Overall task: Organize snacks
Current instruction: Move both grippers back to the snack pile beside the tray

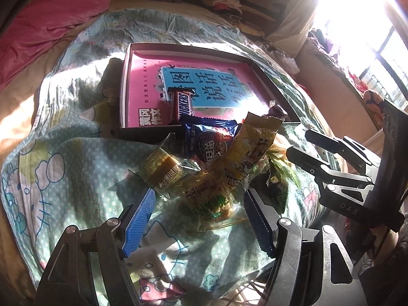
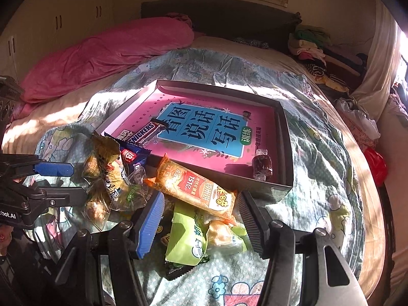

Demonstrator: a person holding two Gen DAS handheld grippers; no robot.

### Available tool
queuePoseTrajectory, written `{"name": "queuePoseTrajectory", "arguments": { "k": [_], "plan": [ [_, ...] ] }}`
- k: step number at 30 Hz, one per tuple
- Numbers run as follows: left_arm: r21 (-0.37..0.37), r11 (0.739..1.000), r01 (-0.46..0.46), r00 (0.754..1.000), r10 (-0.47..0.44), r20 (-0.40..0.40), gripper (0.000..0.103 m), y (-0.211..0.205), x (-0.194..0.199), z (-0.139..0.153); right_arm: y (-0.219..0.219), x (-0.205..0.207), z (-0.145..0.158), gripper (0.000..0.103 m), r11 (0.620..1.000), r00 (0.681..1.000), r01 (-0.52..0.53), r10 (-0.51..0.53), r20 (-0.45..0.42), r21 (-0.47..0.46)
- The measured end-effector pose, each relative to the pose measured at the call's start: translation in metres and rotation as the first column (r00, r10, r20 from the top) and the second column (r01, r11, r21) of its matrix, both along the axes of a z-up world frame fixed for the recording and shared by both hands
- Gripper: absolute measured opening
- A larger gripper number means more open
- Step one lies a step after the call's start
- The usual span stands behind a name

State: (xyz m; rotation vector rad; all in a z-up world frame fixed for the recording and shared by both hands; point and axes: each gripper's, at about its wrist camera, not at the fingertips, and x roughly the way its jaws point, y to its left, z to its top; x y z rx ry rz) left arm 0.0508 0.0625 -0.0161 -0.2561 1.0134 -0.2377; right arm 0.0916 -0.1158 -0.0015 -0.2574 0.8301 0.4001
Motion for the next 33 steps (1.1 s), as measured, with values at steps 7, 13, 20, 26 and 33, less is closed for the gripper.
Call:
{"name": "queuePoseTrajectory", "arguments": {
  "k": [7, 13, 20, 26, 33],
  "plan": [
    [-0.029, 1.0, 0.008, 0.999, -0.009, -0.041, 0.074, -0.003, 0.003, -0.009, -0.001, 0.0, -0.003, 0.06, 1.0, 1.0, -0.002, 0.002, -0.001, -0.015],
    [-0.035, 0.999, 0.018, 0.998, -0.02, -0.061, 0.074, -0.009, 0.005, -0.014, 0.0, 0.004, -0.01, 0.06, 0.998, 1.0, -0.003, 0.003, 0.002, -0.058],
    [-0.027, 0.999, 0.022, 0.997, -0.024, -0.079, 0.074, -0.015, 0.009, -0.02, 0.009, 0.006, -0.021, 0.06, 0.993, 1.0, -0.023, 0.024, 0.009, -0.12],
    [-0.036, 0.999, 0.009, 0.995, -0.012, -0.099, 0.074, -0.012, 0.014, -0.026, 0.021, 0.01, -0.03, 0.06, 0.981, 0.997, -0.057, 0.064, 0.036, -0.185],
    [-0.037, 0.999, 0.009, 0.994, -0.013, -0.106, 0.074, -0.014, 0.017, -0.029, 0.026, 0.017, -0.036, 0.06, 0.971, 0.994, -0.057, 0.076, 0.075, -0.232]
  ]
}}
